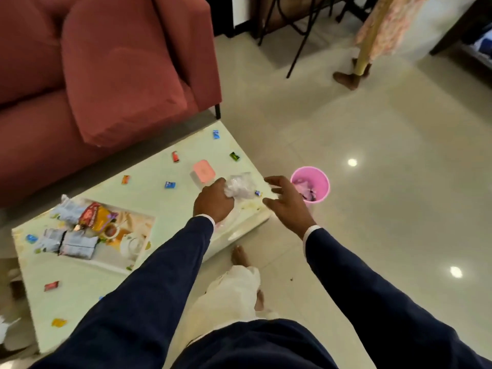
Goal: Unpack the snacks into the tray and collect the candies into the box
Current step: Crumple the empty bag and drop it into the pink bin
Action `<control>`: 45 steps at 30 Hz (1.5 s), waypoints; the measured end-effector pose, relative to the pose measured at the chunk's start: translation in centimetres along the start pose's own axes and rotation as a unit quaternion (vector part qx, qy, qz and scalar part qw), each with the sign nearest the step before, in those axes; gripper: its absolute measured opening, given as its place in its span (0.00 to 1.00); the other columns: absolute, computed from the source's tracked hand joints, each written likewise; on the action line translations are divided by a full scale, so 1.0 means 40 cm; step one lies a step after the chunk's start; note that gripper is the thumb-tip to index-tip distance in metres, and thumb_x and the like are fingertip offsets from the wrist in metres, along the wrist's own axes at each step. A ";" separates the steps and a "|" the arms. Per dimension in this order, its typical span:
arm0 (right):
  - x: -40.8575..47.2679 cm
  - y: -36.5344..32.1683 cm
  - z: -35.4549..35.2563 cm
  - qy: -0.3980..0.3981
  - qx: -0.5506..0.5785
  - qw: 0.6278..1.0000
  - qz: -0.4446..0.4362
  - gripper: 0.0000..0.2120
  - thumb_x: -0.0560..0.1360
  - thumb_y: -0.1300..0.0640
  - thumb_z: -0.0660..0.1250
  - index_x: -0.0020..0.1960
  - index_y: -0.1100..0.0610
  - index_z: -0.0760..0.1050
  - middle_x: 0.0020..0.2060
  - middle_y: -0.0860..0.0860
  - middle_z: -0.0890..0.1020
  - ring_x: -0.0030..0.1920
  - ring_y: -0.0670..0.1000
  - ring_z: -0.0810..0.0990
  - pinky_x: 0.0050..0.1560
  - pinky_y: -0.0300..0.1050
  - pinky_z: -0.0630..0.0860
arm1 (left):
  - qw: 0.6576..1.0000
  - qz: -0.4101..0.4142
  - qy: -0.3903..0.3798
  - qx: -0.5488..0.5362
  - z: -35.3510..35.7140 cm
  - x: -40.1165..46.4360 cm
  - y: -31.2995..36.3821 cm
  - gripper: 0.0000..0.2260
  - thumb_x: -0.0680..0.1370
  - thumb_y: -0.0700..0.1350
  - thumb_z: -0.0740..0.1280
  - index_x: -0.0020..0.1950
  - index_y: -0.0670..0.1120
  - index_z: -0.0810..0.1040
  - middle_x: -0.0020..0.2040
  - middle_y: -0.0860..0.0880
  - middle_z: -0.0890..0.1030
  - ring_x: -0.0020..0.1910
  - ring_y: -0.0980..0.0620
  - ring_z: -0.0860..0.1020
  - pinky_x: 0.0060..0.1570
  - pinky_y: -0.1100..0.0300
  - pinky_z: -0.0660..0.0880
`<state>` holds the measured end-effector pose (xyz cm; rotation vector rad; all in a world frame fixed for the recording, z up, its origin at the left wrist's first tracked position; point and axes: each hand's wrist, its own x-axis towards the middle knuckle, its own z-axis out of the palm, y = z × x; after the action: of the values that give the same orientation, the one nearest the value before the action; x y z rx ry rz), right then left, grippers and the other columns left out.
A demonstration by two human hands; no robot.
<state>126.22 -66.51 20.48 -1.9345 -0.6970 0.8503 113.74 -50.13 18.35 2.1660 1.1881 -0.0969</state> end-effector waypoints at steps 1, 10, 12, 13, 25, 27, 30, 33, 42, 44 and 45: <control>-0.004 0.016 -0.001 -0.033 -0.042 0.998 -0.039 0.31 0.76 0.58 0.75 0.74 0.51 0.67 0.74 0.52 0.70 0.70 0.52 0.72 0.68 0.45 0.73 | 1.000 -0.013 -0.013 -0.025 0.022 0.015 0.023 0.10 0.76 0.44 0.65 0.57 0.47 0.75 0.51 0.43 0.83 0.51 0.38 0.81 0.48 0.52 0.76; 0.203 0.150 -0.146 -0.005 -0.127 0.991 0.043 0.56 0.63 0.44 0.83 0.81 0.44 0.53 0.79 0.52 0.61 0.75 0.52 0.64 0.72 0.53 0.67 | 0.780 -0.118 -0.370 -0.491 0.189 0.189 0.276 0.15 0.80 0.47 0.69 0.65 0.44 0.80 0.58 0.41 0.85 0.58 0.43 0.84 0.54 0.51 0.81; 0.259 0.199 -0.210 -0.021 -0.151 0.986 0.064 0.46 0.65 0.46 0.82 0.76 0.46 0.62 0.69 0.52 0.75 0.64 0.50 0.75 0.62 0.48 0.75 | 0.862 -0.060 -0.388 -0.322 0.202 0.244 0.314 0.17 0.79 0.51 0.70 0.64 0.45 0.79 0.59 0.44 0.83 0.62 0.42 0.79 0.58 0.50 0.76; 0.285 0.226 -0.241 -0.026 -0.161 0.983 0.089 0.41 0.66 0.47 0.81 0.73 0.48 0.65 0.63 0.52 0.80 0.60 0.52 0.79 0.56 0.46 0.76 | 0.913 -0.001 -0.376 -0.159 0.211 0.279 0.337 0.20 0.77 0.56 0.72 0.64 0.47 0.78 0.60 0.46 0.80 0.64 0.43 0.76 0.60 0.49 0.74; 0.493 0.418 -0.402 -0.058 0.263 0.909 0.319 0.41 0.65 0.57 0.80 0.72 0.55 0.63 0.63 0.58 0.77 0.60 0.63 0.82 0.59 0.66 0.80 | 0.952 0.159 -0.260 -0.001 0.466 0.512 0.454 0.35 0.67 0.53 0.80 0.69 0.55 0.66 0.66 0.49 0.70 0.58 0.44 0.79 0.53 0.55 0.77; 0.523 0.479 -0.428 -0.004 0.318 0.891 0.324 0.34 0.70 0.61 0.79 0.70 0.53 0.64 0.65 0.56 0.75 0.63 0.60 0.80 0.62 0.64 0.79 | 0.974 0.107 -0.200 0.014 0.518 0.560 0.444 0.29 0.68 0.56 0.78 0.63 0.55 0.67 0.59 0.50 0.74 0.52 0.43 0.80 0.46 0.54 0.78; 0.606 0.579 -0.455 0.049 0.125 0.938 0.318 0.23 0.74 0.53 0.76 0.65 0.55 0.71 0.61 0.54 0.77 0.58 0.54 0.80 0.58 0.53 0.81 | 0.993 0.000 -0.112 0.037 0.616 0.633 0.443 0.25 0.67 0.51 0.78 0.56 0.53 0.67 0.53 0.48 0.79 0.47 0.41 0.81 0.40 0.55 0.74; 0.672 0.658 -0.458 -0.090 0.232 0.886 0.392 0.25 0.75 0.41 0.73 0.66 0.51 0.71 0.59 0.57 0.82 0.55 0.56 0.85 0.53 0.55 0.84 | 0.997 -0.010 -0.082 -0.001 0.740 0.676 0.476 0.21 0.70 0.49 0.78 0.54 0.52 0.68 0.50 0.48 0.81 0.44 0.44 0.80 0.38 0.58 0.71; 0.872 0.971 -0.524 -0.059 0.113 0.931 0.342 0.25 0.75 0.58 0.75 0.69 0.57 0.70 0.58 0.56 0.82 0.54 0.57 0.84 0.53 0.51 0.82 | 0.909 -0.079 -0.332 -0.240 1.023 0.753 0.471 0.29 0.75 0.38 0.74 0.73 0.53 0.69 0.67 0.52 0.76 0.66 0.50 0.75 0.60 0.66 0.74; 0.913 1.036 -0.509 -0.076 -0.034 0.950 0.302 0.28 0.75 0.57 0.75 0.70 0.55 0.67 0.55 0.50 0.78 0.52 0.55 0.80 0.52 0.48 0.78 | 0.934 -0.049 -0.316 -0.160 1.039 0.780 0.450 0.29 0.77 0.37 0.71 0.77 0.47 0.67 0.74 0.45 0.73 0.72 0.46 0.71 0.70 0.52 0.70; 0.934 1.069 -0.498 -0.078 -0.074 0.952 0.285 0.27 0.75 0.59 0.73 0.70 0.54 0.65 0.53 0.49 0.77 0.51 0.56 0.79 0.49 0.47 0.76 | 0.947 -0.045 -0.288 -0.137 1.042 0.795 0.441 0.27 0.78 0.36 0.70 0.76 0.45 0.69 0.73 0.44 0.73 0.72 0.44 0.71 0.70 0.49 0.69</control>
<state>170.28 -68.00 -20.47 -2.2643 -0.2871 1.3462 155.89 -57.65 -16.66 1.6728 0.8919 -0.5330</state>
